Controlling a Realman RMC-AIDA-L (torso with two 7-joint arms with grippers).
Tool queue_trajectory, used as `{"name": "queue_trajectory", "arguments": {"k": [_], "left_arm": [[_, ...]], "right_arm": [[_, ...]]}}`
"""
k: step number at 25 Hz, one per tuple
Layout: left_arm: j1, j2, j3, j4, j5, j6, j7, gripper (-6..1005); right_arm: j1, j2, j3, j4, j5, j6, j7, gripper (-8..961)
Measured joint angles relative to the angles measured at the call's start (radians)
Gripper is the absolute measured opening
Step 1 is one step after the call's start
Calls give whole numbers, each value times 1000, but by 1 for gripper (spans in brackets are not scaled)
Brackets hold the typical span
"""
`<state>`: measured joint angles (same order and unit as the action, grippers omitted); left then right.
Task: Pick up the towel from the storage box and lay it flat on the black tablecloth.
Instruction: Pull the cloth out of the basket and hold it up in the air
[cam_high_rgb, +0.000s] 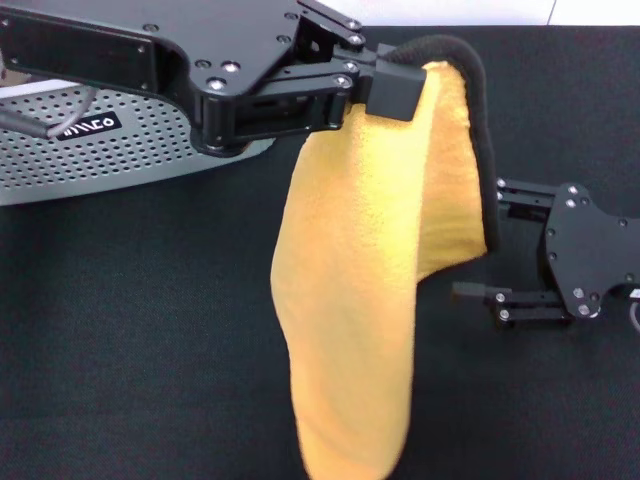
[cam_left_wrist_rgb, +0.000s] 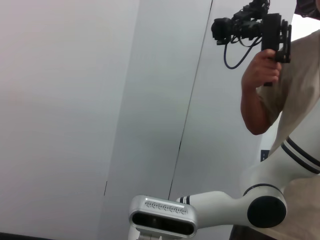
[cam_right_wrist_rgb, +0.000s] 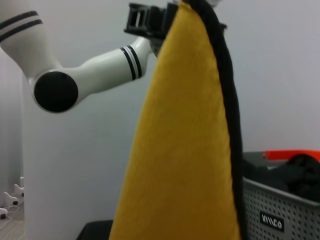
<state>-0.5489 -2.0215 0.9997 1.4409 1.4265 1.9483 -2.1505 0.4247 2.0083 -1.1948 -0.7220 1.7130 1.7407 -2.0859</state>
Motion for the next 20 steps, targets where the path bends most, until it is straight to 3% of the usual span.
{"name": "queue_trajectory", "arguments": {"k": [11, 20], "left_arm": [[-2, -3, 0, 66, -6, -1, -29, 47], [1, -8, 5, 80, -28, -1, -36, 47]], "right_arm": [[-20, -33, 0, 63, -15, -42, -2, 750], [-7, -25, 0, 64, -46, -96, 3, 748]]}}
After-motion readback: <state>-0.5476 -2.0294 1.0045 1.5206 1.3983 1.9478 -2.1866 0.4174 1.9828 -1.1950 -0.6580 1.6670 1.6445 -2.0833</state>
